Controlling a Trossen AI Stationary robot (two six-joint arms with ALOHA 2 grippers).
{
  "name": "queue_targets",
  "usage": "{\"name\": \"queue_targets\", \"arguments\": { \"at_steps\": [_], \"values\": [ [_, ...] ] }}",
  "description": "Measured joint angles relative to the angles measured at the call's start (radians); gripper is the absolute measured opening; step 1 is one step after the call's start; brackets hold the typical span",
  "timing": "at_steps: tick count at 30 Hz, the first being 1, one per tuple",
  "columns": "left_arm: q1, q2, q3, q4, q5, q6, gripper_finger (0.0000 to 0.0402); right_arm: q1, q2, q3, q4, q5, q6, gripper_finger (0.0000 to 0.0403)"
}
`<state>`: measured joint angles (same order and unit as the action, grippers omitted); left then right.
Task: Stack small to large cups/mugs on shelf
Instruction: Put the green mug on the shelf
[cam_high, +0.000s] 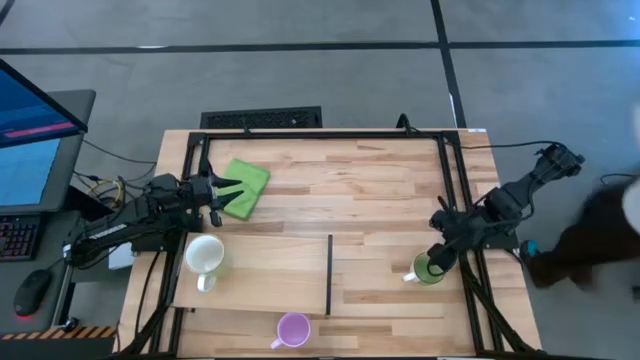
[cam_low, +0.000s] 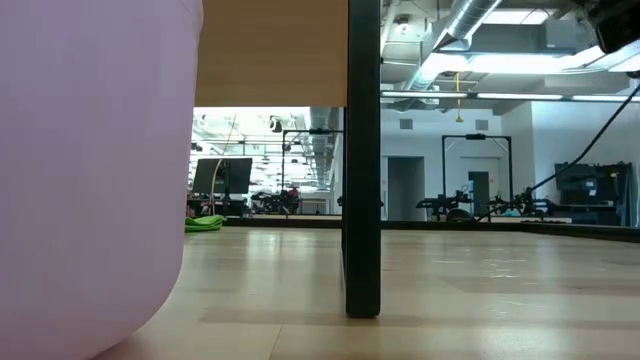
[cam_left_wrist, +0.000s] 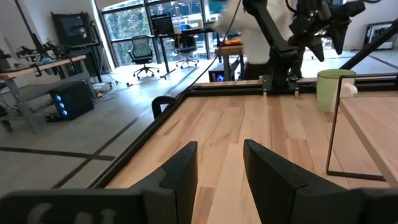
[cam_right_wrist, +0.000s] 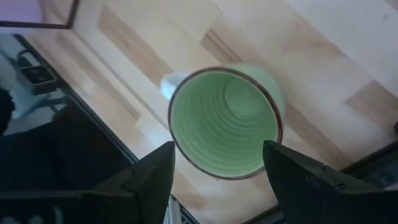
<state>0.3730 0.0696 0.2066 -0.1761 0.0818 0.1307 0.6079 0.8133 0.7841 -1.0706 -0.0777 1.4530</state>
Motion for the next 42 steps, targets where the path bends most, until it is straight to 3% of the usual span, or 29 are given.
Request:
{"name": "queue_targets", "arguments": {
  "at_steps": [13,23,42],
  "values": [
    [0.0,0.0,0.0,-0.017,0.0,0.0,0.0122,0.13,0.145,0.0,0.001,-0.002,0.204,0.0265],
    [0.0,0.0,0.0,-0.021,0.0,-0.003,0.0122,0.153,0.267,0.0,-0.014,0.054,0.32,0.0265],
    [0.0,0.0,0.0,-0.045,0.001,-0.003,0.0122,0.149,0.337,0.0,0.014,0.053,0.319,0.0265]
  ]
}}
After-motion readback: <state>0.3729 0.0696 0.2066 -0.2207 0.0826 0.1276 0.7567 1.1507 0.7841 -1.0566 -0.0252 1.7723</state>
